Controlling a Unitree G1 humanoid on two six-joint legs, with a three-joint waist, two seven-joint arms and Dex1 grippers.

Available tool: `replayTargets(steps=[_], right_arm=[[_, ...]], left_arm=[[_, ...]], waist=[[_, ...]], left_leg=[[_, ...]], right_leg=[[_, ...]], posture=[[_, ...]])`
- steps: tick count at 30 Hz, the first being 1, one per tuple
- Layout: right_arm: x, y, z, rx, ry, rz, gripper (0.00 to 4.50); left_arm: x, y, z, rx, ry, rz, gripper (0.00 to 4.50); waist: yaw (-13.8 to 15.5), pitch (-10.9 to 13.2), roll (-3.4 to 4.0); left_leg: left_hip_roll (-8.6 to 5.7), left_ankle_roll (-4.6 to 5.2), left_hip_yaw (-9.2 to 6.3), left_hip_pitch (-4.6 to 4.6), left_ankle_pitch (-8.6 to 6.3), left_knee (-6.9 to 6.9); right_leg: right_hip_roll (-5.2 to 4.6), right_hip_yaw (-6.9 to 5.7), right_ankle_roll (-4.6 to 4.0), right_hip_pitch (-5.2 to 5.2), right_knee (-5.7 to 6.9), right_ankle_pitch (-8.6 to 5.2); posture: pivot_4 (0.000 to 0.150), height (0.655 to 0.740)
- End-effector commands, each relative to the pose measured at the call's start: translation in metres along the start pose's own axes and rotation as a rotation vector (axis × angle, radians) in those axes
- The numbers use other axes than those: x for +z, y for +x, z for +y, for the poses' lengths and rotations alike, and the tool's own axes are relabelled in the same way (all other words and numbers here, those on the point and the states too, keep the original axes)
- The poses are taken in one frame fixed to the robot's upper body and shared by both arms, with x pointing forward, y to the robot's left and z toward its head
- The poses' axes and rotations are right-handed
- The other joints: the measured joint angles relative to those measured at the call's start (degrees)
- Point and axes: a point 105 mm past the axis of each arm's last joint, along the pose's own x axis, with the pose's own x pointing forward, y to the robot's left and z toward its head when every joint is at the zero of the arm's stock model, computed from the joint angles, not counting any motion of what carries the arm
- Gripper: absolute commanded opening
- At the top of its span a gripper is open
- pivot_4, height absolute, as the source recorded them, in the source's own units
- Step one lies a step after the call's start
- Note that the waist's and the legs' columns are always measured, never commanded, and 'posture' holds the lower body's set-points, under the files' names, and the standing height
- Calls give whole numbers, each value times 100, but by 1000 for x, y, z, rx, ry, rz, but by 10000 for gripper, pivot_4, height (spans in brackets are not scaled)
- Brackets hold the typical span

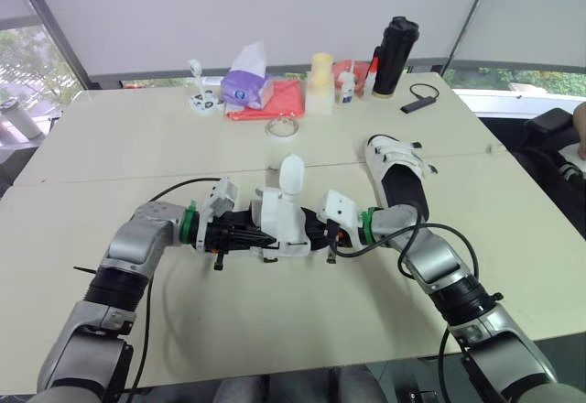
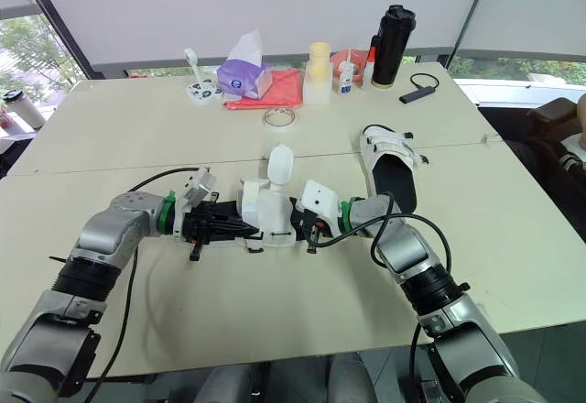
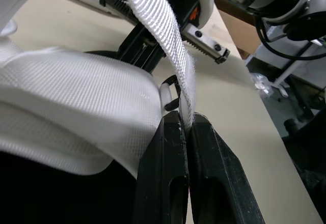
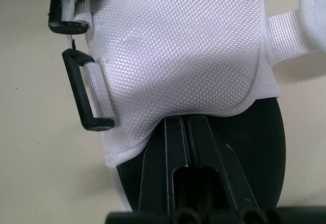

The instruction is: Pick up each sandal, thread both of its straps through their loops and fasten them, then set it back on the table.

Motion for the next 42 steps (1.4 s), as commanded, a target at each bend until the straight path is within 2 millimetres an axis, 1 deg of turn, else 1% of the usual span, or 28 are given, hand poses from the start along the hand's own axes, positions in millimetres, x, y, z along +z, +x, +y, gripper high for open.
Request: replayTargets(steps=[1, 2, 3, 5, 6, 8, 14, 16, 18, 20, 24, 29, 31, 36, 42], right_arm=[[-18, 3, 5, 18, 32, 70, 0], [-18, 4, 5, 18, 31, 70, 0], [-18, 4, 5, 19, 31, 70, 0], [-18, 4, 5, 21, 30, 69, 0], [-17, 4, 6, 22, 30, 69, 0], [-18, 4, 5, 21, 30, 69, 0], [-18, 5, 7, 23, 30, 70, 0], [-18, 5, 7, 25, 31, 68, 0], [-18, 6, 8, 26, 31, 67, 0], [-18, 6, 8, 26, 30, 66, 0], [-18, 6, 8, 27, 28, 68, 0], [-18, 6, 8, 28, 28, 68, 0], [-18, 6, 8, 28, 29, 67, 0], [-18, 6, 7, 28, 28, 68, 0], [-18, 5, 7, 25, 28, 69, 0]], left_arm=[[4, -6, -2, 21, 6, 14, 12574], [5, -6, -3, 23, 12, 10, 19199], [6, -7, -4, 30, 20, 6, 21970], [8, -9, -6, 38, 30, 2, 31992], [8, -11, -9, 32, 29, 3, 36107], [10, -15, -14, 28, 27, 3, 36107], [27, -28, -24, 62, 7, -72, 36107], [32, -35, -29, 82, -2, -104, 36107], [33, -40, -32, 101, 2, -120, 36107], [26, -43, -37, 106, -18, -94, 36107], [5, -46, -48, 97, -83, -39, 36107], [-24, -37, -48, 133, -146, -32, 36107], [-32, -32, -48, 138, -157, -35, 36107], [-39, -18, -44, 150, -160, -51, 36107], [-44, -8, -38, 194, -152, -79, 36107]], waist=[[1, 0, 0], [3, 0, 0], [4, 0, 0], [6, 0, 0], [8, 0, 0], [0, 0, 0], [2, 0, 1], [-4, 0, 1], [-10, 0, 2], [-10, 0, 2], [-4, 1, 3], [6, 0, 2], [6, 0, 3], [8, 0, 3], [9, -1, 3]], left_leg=[[0, 0, 0, 0, 0, 0], [0, 0, 0, 0, 0, 0], [0, 0, 0, 0, 0, 0], [1, 0, 0, 0, 0, 1], [1, 0, 0, 0, 0, 1], [4, 0, -1, 0, 0, 1], [6, 0, -10, 0, 0, 0], [7, 0, -10, 0, 0, 0], [9, 0, -13, 0, 0, -1], [9, 0, -14, 0, 0, -3], [9, -1, -12, 1, 0, -3], [14, -11, -13, 0, -7, -3], [14, -12, -13, 0, -7, -3], [14, -10, -13, 0, -6, -3], [14, -10, -12, 0, -6, -3]], right_leg=[[0, 0, 0, 0, 0, 0], [0, 0, 0, 0, 0, 0], [0, 0, 0, 1, 0, 0], [0, 0, -1, 1, 0, 0], [0, 0, -1, 1, 0, 0], [0, 0, -1, 1, 1, 0], [-1, 0, -2, 0, 0, -1], [-1, 0, -2, 0, 0, -1], [-1, 2, -2, -2, 1, -1], [-2, 3, -2, -4, 1, -1], [-3, 4, -4, -3, -1, -1], [-8, 5, -7, -3, -3, -3], [-10, 5, -8, -3, -3, -3], [-10, 5, -9, -4, -3, -3], [-10, 5, -9, -4, -4, -3]], posture=[[1500, 7400], [1500, 7400], [1500, 7400], [1500, 7400], [1500, 7400], [1500, 7400], [1500, 7400], [1500, 7400], [1500, 7400], [1500, 7400], [1500, 7400], [1500, 7400], [1500, 7400], [1500, 7400], [1500, 7400]])
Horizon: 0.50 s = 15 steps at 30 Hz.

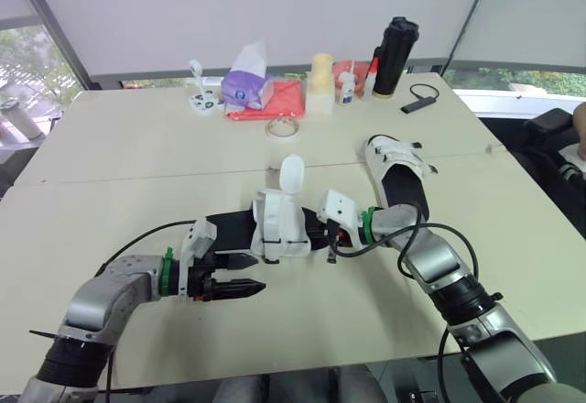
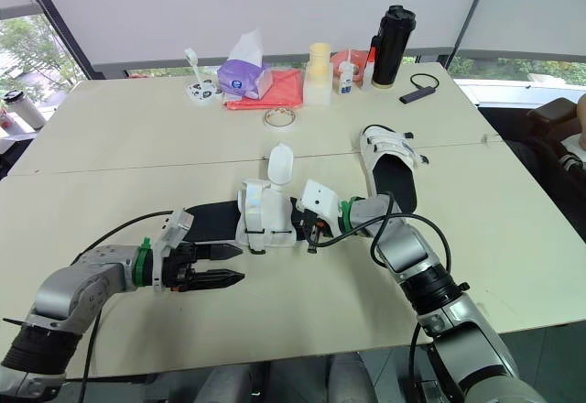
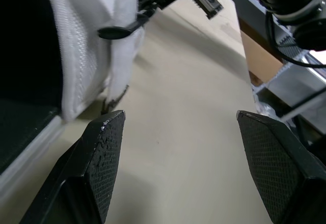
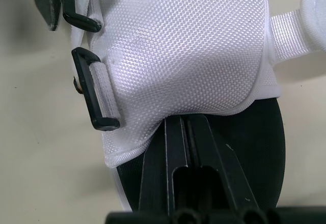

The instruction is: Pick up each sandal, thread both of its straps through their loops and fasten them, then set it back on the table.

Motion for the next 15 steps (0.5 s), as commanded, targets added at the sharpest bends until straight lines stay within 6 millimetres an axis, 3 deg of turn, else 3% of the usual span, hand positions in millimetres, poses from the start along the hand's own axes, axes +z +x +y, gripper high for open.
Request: replayTargets(steps=[1, 15], right_arm=[[-17, 3, 6, 19, 33, 64, 0], [-17, 4, 5, 15, 31, 64, 0]], left_arm=[[-1, 7, 3, 32, 38, -13, 36107], [-6, 17, 8, 79, 79, -19, 36107]], waist=[[-1, 0, 0], [2, 0, 0]], left_leg=[[0, 0, 0, 0, 0, 0], [-1, 0, 0, 0, 0, 0]], right_leg=[[0, 0, 0, 0, 0, 0], [-1, 0, 0, 0, -1, 0]], posture=[[1500, 7400], [1500, 7400]])
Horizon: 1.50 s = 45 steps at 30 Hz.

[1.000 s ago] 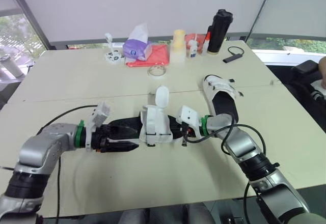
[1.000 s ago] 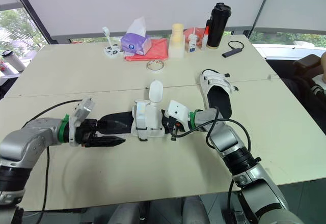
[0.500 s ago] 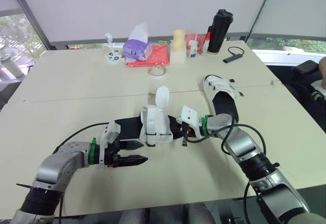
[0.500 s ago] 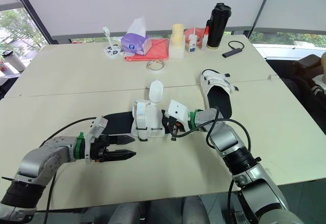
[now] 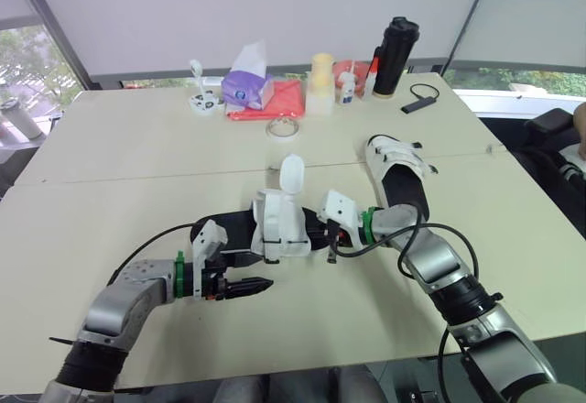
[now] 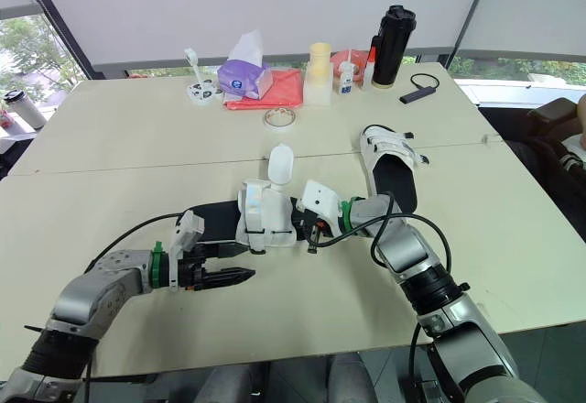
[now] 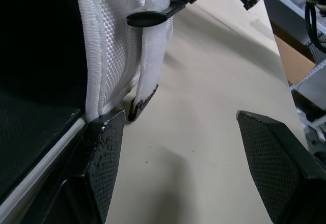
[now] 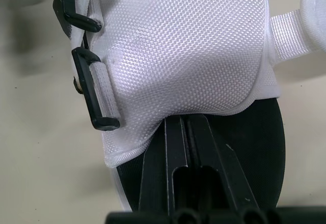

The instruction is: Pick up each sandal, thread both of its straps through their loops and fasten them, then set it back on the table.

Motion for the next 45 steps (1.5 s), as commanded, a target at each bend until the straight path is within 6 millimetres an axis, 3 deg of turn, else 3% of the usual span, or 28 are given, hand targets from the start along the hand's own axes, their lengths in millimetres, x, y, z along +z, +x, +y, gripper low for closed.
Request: replayTargets(steps=[1, 10, 20, 23, 28, 29, 45], right_arm=[[-17, 4, 6, 17, 31, 64, 0], [-16, 4, 5, 15, 28, 63, 0], [-17, 4, 6, 11, 29, 66, 0], [-18, 4, 6, 12, 26, 68, 0], [-18, 4, 6, 13, 23, 68, 0], [-18, 4, 6, 14, 22, 68, 0], [-17, 5, 7, 24, 18, 68, 0]], left_arm=[[6, 5, -3, 2, 36, -23, 36107], [10, 22, -15, -50, 30, -47, 36107], [10, 24, -11, -41, 25, -42, 36107], [11, 23, -10, -36, 12, -48, 28038], [12, 19, -9, -28, -1, -55, 3293], [12, 17, -9, -28, -4, -54, 400], [-6, -21, -56, -249, -35, 129, 400]], waist=[[1, 0, 0], [2, 0, 0], [1, 0, 0], [0, 0, 0], [0, 0, 0], [5, 0, 0], [-12, 0, 1]], left_leg=[[0, 0, 0, 0, 0, 0], [-1, 0, 0, 0, 0, 0], [-1, 0, 0, -1, 0, 0], [-1, -1, 1, -1, -1, 0], [-1, 0, 0, -1, 0, 0], [-1, -1, 0, -1, 0, 0], [2, -8, 1, -16, -5, -6]], right_leg=[[0, 0, 0, 0, 0, 0], [0, 0, 0, 1, 0, 0], [0, 0, 0, 0, -1, 0], [0, 0, 0, 0, -2, 0], [0, 0, 0, 0, -2, 0], [0, 0, 0, 0, -2, 0], [-3, 1, -6, -40, -6, -3]], posture=[[1500, 7400], [1500, 7400], [1500, 7400], [1500, 7400], [1500, 7400], [1500, 7400], [1500, 7400]])
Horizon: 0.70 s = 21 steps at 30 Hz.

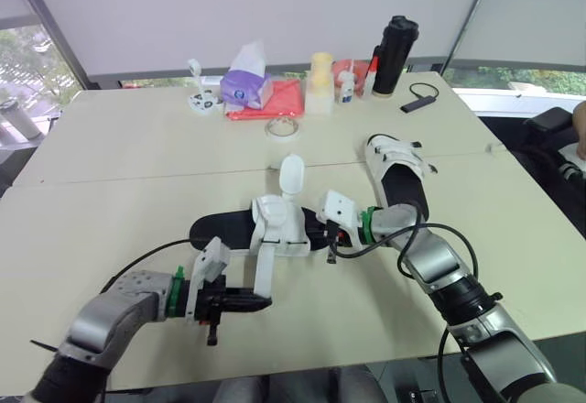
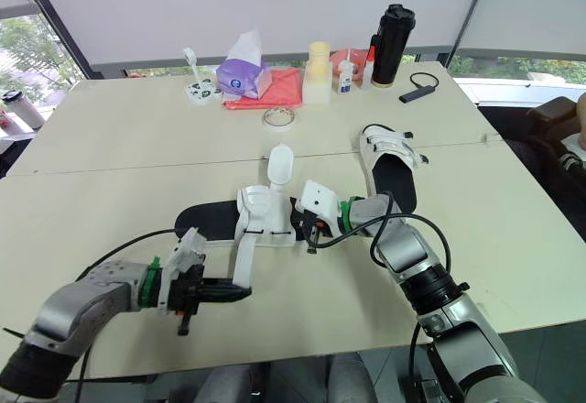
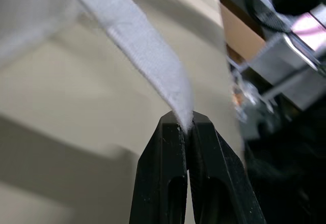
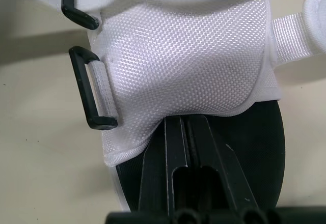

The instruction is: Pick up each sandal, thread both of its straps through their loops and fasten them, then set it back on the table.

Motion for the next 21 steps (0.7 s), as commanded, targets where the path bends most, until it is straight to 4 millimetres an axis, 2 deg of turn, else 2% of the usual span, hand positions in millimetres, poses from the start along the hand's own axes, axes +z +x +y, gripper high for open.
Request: replayTargets(steps=[1, 4, 14, 19, 21], right_arm=[[-18, 4, 7, 24, 34, 69, 0], [-19, 4, 8, 26, 36, 69, 0], [-19, 4, 7, 25, 33, 70, 0], [-18, 5, 6, 25, 29, 68, 0], [-18, 5, 6, 25, 28, 68, 0]], left_arm=[[7, -3, -13, -53, 38, -6, 400], [7, -7, -20, -71, 56, 14, 400], [35, -8, -25, -72, 167, -33, 400], [62, -9, -22, -59, 223, -95, 400], [79, -11, -18, -43, 241, -146, 400]], waist=[[-5, 0, 0], [-7, 0, 1], [-3, 0, 0], [-2, 0, 0], [-3, 0, -1]], left_leg=[[0, 0, 0, 0, 0, 0], [1, -1, 0, -5, 0, -3], [1, 1, 3, -7, 1, -10], [1, 1, 3, -7, 1, -8], [0, 9, 3, -6, 6, -8]], right_leg=[[-1, 0, 0, 0, 0, 0], [-2, 1, -2, -1, -1, -1], [-1, 1, -5, 1, -1, -2], [1, 0, -4, 5, 0, -2], [2, 0, -4, 8, 1, -2]], posture=[[1500, 7400], [1500, 7400], [1500, 7400], [1500, 7400], [1500, 7400]])
